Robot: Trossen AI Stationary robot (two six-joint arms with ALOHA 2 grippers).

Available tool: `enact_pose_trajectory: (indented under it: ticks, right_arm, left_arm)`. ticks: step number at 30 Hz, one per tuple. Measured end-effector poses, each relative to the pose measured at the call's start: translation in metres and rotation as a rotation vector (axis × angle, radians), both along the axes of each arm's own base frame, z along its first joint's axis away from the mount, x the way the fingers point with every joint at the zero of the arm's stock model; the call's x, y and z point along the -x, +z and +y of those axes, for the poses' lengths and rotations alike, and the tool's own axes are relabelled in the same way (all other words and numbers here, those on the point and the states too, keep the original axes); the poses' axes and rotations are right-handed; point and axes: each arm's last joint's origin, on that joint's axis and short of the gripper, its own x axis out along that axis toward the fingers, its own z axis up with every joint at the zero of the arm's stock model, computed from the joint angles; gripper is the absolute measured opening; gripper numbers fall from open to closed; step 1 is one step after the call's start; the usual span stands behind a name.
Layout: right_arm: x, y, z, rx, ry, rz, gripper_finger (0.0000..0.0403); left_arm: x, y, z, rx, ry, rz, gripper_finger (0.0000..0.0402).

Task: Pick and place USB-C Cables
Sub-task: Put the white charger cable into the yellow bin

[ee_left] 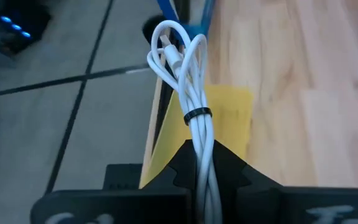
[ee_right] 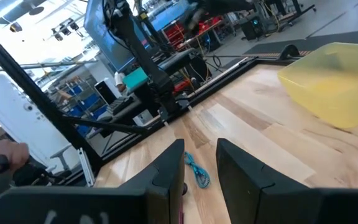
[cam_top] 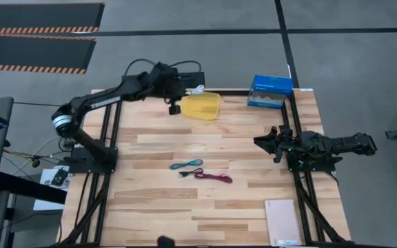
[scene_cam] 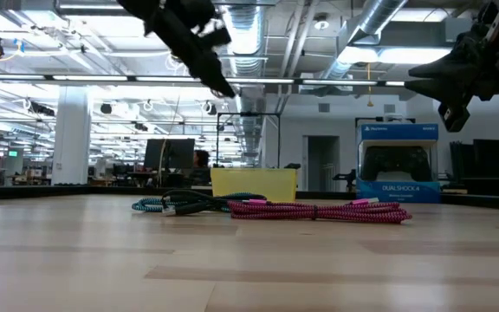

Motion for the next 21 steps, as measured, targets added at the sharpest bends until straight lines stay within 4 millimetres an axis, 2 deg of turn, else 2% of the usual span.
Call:
enact_pose_trajectory:
  ticks: [9, 21]
  right_arm:
    - [0.000, 0.000, 0.000, 0.000, 0.000, 0.004, 0.0118]
    - [0.000, 0.000, 0.000, 0.001, 0.000, 0.006, 0.0118]
  left_arm:
    - [-0.036, -0.048, 0.045, -0.054, -0.077, 0.185, 0.0006]
    - [-0.058, -0.109, 0.063, -0.139, -0.157, 0.405, 0.0005]
